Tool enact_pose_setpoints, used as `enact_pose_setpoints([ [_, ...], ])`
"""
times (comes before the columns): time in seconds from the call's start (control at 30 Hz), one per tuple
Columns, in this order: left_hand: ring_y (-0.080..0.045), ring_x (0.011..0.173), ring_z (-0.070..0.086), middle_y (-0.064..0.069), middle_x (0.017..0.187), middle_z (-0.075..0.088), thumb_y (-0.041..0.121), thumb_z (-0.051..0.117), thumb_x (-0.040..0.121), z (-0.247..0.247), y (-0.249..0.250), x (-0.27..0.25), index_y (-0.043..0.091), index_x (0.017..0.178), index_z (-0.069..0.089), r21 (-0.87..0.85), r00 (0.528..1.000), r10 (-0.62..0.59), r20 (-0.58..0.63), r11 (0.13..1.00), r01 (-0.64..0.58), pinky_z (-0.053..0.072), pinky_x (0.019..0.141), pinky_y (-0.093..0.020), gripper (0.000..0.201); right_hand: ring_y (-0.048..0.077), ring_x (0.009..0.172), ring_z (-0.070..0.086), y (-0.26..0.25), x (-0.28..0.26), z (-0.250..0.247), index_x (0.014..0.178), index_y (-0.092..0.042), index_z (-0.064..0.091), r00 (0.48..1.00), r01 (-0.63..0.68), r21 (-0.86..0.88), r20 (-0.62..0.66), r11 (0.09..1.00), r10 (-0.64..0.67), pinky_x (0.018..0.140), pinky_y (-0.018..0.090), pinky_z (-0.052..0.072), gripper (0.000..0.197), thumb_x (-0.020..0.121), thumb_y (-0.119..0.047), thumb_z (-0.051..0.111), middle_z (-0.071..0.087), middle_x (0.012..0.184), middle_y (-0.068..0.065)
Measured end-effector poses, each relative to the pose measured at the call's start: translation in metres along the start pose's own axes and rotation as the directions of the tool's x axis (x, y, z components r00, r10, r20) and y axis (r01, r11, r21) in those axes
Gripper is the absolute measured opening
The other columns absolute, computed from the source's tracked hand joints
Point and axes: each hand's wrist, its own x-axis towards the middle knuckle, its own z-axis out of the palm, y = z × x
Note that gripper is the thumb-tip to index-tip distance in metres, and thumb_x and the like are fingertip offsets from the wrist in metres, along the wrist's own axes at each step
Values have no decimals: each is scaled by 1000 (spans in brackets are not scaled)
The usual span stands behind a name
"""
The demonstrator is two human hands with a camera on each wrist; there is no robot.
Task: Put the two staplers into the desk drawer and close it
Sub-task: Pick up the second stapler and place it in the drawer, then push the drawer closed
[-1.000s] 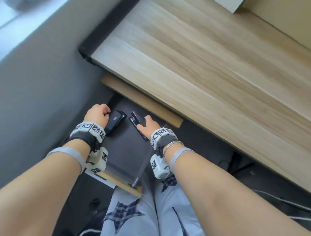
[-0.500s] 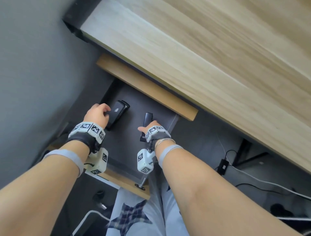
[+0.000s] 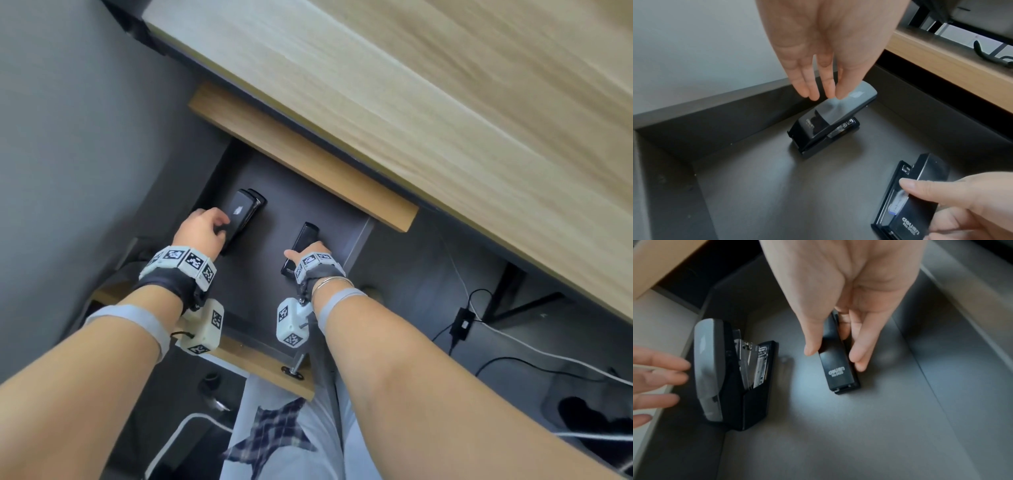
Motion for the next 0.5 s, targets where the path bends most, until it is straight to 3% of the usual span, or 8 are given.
enact_pose_setpoints([
  [0.13,-34,103,59,-14,113,62,3,54,83,-3,2,-12,8,107,65,-16,1000,-24,18,1000,24,48,92,-36,26,30,120,57,-3,-15,-15,129,-6,47,1000,12,-71,-9,997,-12,95,36,47,60,82,-36,70,58,132,11],
  [0.2,-34,102,60,-14,112,63,3,54,82,-6,3,-20,8,106,66,-17,999,-33,25,999,33,48,91,-36,27,30,115,60,-6,-25,-26,125,-4,51,997,61,-145,-36,988,-66,85,33,48,51,86,-33,66,61,126,11],
  [0.3,-35,101,60,-15,111,64,3,55,81,-12,6,-35,8,105,66,-19,998,-60,16,998,60,48,90,-36,27,32,84,59,-17,-54,-47,95,-7,61,966,232,-299,-42,926,-255,64,26,39,21,93,-26,53,61,89,11],
  [0.37,-36,104,60,-16,112,64,3,54,81,-16,4,-46,9,105,66,-9,995,-99,7,995,99,48,90,-38,27,31,77,56,-26,-74,-58,86,-11,60,927,328,-383,-45,864,-372,59,24,38,18,93,-22,48,58,77,9],
  [0.5,-37,106,59,-17,115,62,4,53,83,-21,0,-72,10,109,65,8,983,-185,13,983,185,48,92,-39,29,28,88,61,-45,-117,-82,104,-15,64,808,513,-462,-25,724,-588,66,25,38,23,95,-23,45,70,103,9],
])
